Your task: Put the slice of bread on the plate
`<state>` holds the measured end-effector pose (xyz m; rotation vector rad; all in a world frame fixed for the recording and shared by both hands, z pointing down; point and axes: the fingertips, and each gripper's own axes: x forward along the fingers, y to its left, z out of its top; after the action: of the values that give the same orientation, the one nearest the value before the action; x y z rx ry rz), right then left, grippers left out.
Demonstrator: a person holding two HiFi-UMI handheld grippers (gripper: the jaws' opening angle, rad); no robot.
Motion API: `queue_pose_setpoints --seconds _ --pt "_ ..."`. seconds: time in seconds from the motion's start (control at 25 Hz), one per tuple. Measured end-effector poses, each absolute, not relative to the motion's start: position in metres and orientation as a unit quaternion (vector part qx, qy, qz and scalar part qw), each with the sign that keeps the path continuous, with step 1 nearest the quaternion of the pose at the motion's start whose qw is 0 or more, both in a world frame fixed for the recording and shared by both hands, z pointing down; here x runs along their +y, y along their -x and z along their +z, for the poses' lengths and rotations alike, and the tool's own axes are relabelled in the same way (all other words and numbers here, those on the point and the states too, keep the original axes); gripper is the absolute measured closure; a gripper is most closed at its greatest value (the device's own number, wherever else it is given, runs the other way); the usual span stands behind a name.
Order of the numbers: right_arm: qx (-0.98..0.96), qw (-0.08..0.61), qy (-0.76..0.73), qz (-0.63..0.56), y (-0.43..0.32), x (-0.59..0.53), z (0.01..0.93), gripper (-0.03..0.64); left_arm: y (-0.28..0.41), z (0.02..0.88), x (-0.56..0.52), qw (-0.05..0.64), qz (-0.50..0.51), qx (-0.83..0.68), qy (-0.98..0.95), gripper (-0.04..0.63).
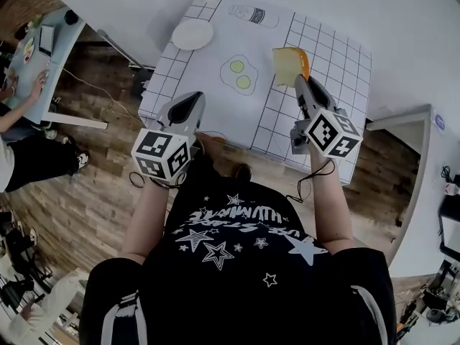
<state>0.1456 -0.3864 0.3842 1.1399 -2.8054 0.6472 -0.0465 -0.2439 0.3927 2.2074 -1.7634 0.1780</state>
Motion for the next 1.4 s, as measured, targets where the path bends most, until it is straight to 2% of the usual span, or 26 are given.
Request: queue_pose_setpoints --seconds 0.24,0.92,1.24,1.4 --pt "-0.920 0.065 -0.360 0.143 -0.093 -0.385 0.371 0.526 0.095 0.394 -0.258 0.163 0.046 -0.621 -0.765 0.586" --pt "-0.923 0.119 -0.357 0.077 0.065 -0.427 0.380 0.526 0.248 0.396 -0.321 0.165 0.024 -0.628 -0.760 0.586" --pt "-0.923 0.149 -0.350 0.055 0.139 -0.452 0.401 0.526 0.294 0.406 -0.340 0.172 0.025 -0.618 -0.767 0.586" --pt "-0.917 0.189 -0.351 0.012 0.168 -0.463 0.418 0.526 0.317 0.416 -0.346 0.184 0.025 -0.615 -0.767 0.586"
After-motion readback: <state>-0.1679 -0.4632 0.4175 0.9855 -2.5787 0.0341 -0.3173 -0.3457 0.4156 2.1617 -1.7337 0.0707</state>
